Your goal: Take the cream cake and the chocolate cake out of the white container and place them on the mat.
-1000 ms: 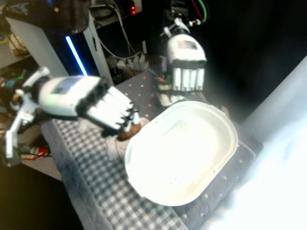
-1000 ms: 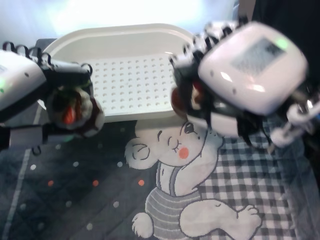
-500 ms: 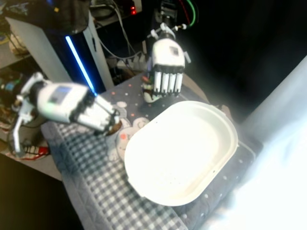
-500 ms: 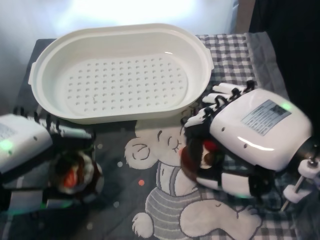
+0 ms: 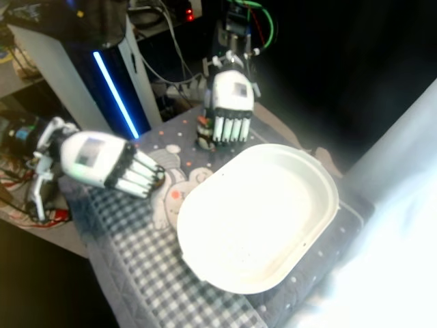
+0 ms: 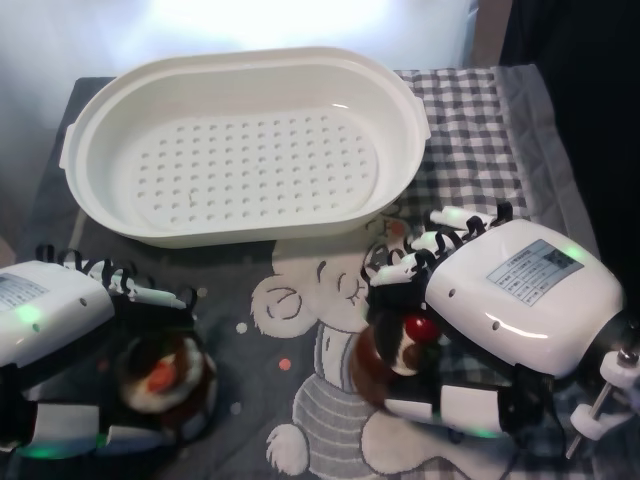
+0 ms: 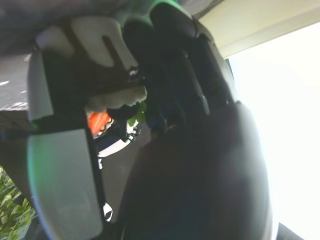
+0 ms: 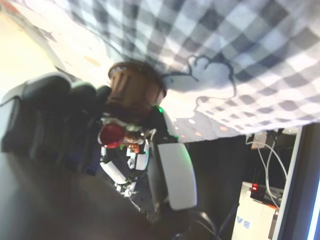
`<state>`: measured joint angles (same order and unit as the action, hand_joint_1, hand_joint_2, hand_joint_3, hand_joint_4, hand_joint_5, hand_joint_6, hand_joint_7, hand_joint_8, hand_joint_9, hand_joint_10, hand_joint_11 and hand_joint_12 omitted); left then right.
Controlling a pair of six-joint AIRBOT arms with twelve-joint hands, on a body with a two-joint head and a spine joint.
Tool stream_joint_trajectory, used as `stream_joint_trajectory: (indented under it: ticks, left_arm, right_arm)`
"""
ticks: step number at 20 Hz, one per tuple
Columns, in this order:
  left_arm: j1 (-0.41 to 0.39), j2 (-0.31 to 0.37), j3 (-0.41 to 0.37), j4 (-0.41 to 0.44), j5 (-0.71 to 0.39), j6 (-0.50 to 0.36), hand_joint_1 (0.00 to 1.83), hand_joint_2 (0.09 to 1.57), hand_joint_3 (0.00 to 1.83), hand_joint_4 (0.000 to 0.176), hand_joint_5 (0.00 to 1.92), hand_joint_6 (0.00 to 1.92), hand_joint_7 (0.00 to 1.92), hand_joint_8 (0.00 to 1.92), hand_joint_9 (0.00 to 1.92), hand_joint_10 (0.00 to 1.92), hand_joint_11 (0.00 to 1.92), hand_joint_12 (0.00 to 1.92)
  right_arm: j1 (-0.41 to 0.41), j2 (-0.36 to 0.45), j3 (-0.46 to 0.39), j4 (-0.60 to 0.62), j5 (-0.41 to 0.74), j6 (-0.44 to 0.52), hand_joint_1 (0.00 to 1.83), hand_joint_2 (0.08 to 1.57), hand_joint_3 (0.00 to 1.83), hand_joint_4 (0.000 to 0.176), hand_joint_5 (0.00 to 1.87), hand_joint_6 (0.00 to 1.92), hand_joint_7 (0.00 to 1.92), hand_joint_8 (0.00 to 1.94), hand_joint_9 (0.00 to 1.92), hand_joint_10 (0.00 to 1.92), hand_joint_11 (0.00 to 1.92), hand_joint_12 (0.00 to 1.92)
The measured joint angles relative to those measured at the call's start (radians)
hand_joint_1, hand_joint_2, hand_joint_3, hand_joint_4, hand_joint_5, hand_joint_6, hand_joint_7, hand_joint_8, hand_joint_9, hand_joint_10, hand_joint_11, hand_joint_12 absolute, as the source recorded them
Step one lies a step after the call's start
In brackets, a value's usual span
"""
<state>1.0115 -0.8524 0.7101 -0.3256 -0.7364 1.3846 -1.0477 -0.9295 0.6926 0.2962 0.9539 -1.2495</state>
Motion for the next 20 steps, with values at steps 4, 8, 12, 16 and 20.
stream_joint_trajectory:
  ticks: [4,8,12,16,20]
  left_arm:
    - [0.004,0.0,0.0,-0.014,0.004,0.0,0.64,0.88,0.0,0.0,0.54,0.0,0.53,0.02,0.2,0.91,0.0,1.52]
    - [0.008,0.021,-0.003,-0.018,-0.032,0.0,0.63,0.8,0.0,0.02,0.44,0.0,0.44,0.0,0.12,0.96,0.0,1.62]
    - [0.015,0.051,-0.014,-0.031,-0.108,-0.001,0.43,0.84,0.0,0.0,0.56,0.04,0.6,0.05,0.24,1.01,0.05,1.61]
    - [0.014,0.079,-0.024,-0.008,-0.187,-0.021,0.53,0.94,0.01,0.0,0.74,0.06,0.78,0.1,0.49,0.75,0.25,1.24]
    - [-0.009,0.097,-0.005,-0.007,-0.333,-0.049,0.33,1.12,0.0,0.0,0.89,0.07,0.93,0.13,0.73,0.6,0.5,1.11]
  right_arm:
    - [0.0,0.003,0.0,-0.001,0.0,0.0,0.64,0.89,0.0,0.0,0.62,0.1,0.66,0.33,0.42,0.85,0.1,1.54]
    - [0.0,0.026,-0.008,-0.005,0.017,0.0,0.63,0.84,0.0,0.0,0.6,0.04,0.63,0.26,0.36,0.82,0.03,1.56]
    - [0.0,0.056,-0.018,-0.004,0.086,0.0,0.66,0.81,0.0,0.0,0.65,0.04,0.69,0.23,0.47,0.8,0.13,1.56]
    - [-0.004,0.097,-0.035,-0.015,0.16,0.001,0.68,0.87,0.01,0.0,0.78,0.1,0.85,0.34,0.64,0.9,0.4,1.47]
    - [-0.004,0.124,-0.013,0.022,0.32,0.001,0.62,0.91,0.02,0.0,0.77,0.18,0.82,0.43,0.65,0.84,0.36,1.4]
